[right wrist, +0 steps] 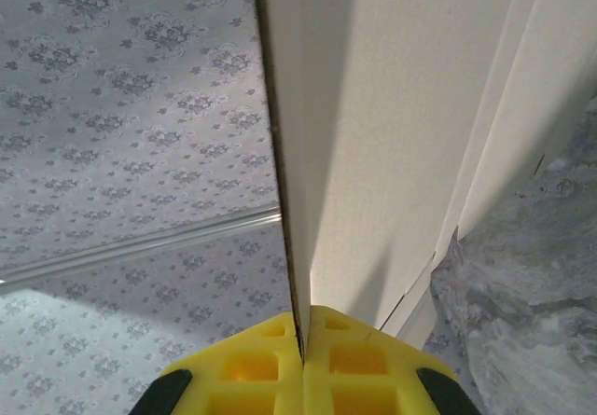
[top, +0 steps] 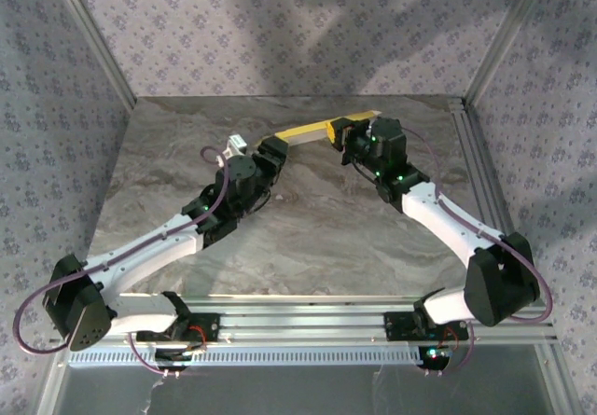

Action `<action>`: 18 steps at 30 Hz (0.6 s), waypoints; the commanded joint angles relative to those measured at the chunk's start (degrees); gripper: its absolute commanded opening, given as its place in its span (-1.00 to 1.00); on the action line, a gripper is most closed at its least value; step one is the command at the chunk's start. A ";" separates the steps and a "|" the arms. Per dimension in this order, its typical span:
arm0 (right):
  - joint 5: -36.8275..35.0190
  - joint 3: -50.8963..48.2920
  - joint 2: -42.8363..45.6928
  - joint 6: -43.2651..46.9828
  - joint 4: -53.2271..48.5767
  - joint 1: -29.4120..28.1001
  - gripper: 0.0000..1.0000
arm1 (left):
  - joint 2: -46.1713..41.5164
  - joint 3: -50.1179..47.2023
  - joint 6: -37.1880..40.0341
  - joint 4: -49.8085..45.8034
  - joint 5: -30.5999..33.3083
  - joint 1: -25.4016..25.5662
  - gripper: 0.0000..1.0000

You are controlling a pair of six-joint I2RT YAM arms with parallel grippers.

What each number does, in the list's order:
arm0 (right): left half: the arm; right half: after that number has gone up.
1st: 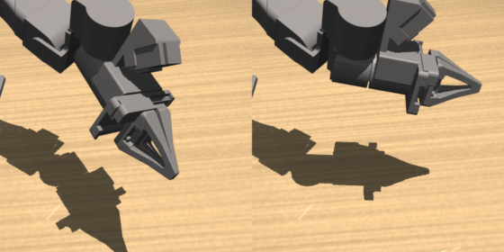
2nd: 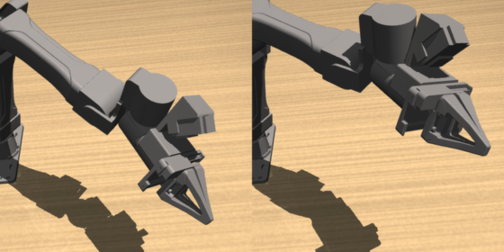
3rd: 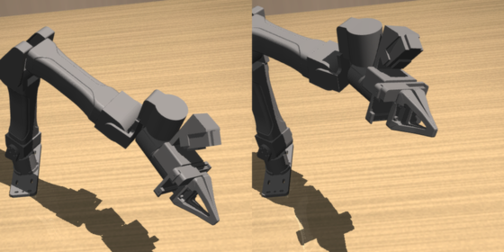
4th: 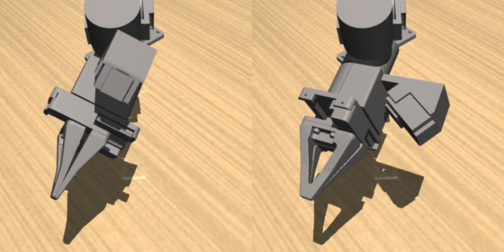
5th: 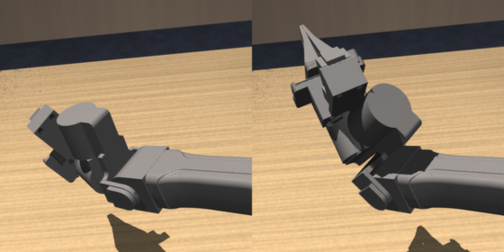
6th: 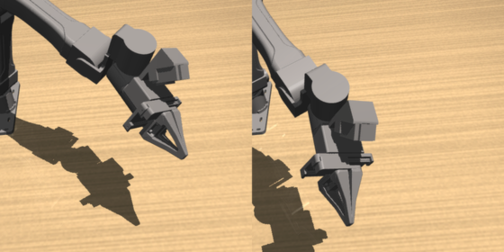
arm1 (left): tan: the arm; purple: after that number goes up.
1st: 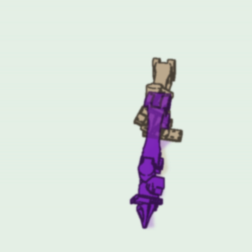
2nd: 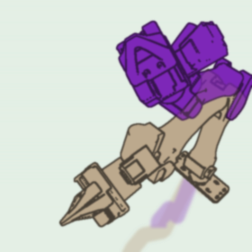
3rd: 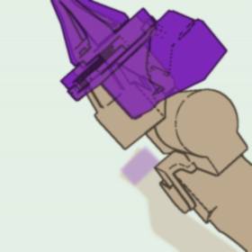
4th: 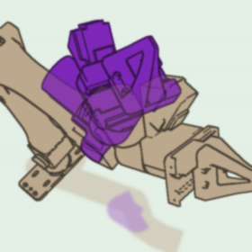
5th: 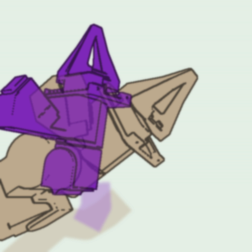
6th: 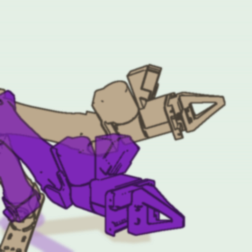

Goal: Fold the paper box

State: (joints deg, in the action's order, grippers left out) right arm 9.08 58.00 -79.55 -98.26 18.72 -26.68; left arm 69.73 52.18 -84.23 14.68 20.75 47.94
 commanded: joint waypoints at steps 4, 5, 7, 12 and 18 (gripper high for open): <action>-3.46 -1.08 -1.71 -8.38 6.29 -0.71 -1.00 | -1.74 0.73 -12.84 7.65 -1.95 -3.90 0.04; -3.39 -0.62 -2.06 -8.96 6.29 -0.94 -1.00 | -1.15 1.19 -14.24 7.08 -3.20 -4.89 0.03; -4.08 -0.02 -2.52 -9.77 6.57 -1.65 -1.00 | 0.55 1.11 -17.08 8.21 -5.07 -6.78 -0.01; -4.44 1.06 -2.79 -10.11 5.98 -2.22 -1.00 | 4.01 1.47 -19.61 11.13 -8.76 -8.85 -0.23; -4.50 1.15 -3.09 -10.29 6.06 -2.33 -1.00 | 6.16 3.16 -18.78 13.10 -10.83 -8.68 -0.24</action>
State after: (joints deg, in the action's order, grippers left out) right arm 5.34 56.95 -82.17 -107.26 22.96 -28.64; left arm 75.57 52.10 -101.73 23.20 12.86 38.98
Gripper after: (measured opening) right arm 0.048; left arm 0.382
